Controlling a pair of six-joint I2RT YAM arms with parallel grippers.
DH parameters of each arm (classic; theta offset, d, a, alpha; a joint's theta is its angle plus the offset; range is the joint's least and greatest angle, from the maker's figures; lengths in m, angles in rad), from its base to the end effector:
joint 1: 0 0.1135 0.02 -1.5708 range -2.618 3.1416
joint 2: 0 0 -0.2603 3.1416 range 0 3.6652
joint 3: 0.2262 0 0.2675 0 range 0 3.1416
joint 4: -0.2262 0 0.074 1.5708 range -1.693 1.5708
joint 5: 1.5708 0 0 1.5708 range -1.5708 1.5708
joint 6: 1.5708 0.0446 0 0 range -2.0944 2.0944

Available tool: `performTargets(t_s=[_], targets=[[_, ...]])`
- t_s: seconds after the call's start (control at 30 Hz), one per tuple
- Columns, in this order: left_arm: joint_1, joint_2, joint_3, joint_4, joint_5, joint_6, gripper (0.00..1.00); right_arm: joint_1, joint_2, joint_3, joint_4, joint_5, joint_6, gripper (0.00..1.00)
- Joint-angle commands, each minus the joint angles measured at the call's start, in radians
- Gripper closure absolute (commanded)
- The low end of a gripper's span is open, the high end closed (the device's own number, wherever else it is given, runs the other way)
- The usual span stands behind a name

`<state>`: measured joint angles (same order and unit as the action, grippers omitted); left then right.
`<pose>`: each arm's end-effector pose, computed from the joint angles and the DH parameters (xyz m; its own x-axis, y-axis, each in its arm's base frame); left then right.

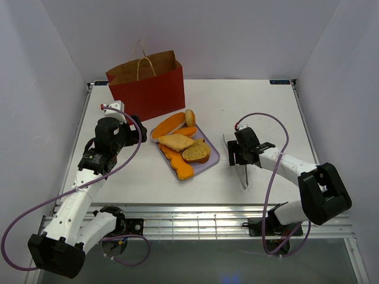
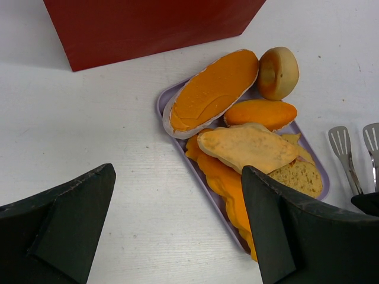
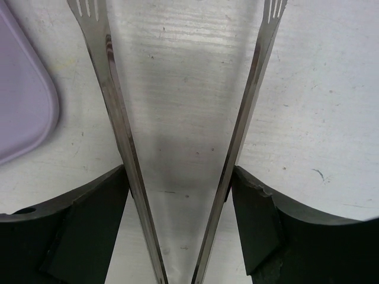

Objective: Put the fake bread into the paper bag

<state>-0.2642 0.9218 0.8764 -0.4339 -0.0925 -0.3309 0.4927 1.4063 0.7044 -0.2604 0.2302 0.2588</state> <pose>0.2239 -0.0563 0.3144 -0.4798 -0.2053 -0.8530 0.0265 0.9684 -0.2480 0.2535 0.1246 0.1514 -0.7873 -0.1398 -0.6005 -0.1491 0.9882 -0.0347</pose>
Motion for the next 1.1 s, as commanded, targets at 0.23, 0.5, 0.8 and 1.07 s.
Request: performTargets(t_s=[0.23,0.5,0.8,1.07], targets=[[-0.006,-0.015,0.001,0.009,0.005,0.009,0.02,-0.002,-0.089,0.07,-0.06,0.038,0.007,0.28],[-0.012,-0.018,0.001,0.009,-0.003,0.01,0.02,-0.002,-0.082,0.023,-0.025,0.018,0.022,0.29],[-0.017,-0.021,-0.001,0.009,-0.004,0.01,0.02,-0.002,-0.121,0.029,-0.042,0.034,0.039,0.3],[-0.018,-0.021,-0.002,0.009,-0.006,0.01,0.02,0.001,-0.173,0.131,-0.16,0.037,0.002,0.32]])
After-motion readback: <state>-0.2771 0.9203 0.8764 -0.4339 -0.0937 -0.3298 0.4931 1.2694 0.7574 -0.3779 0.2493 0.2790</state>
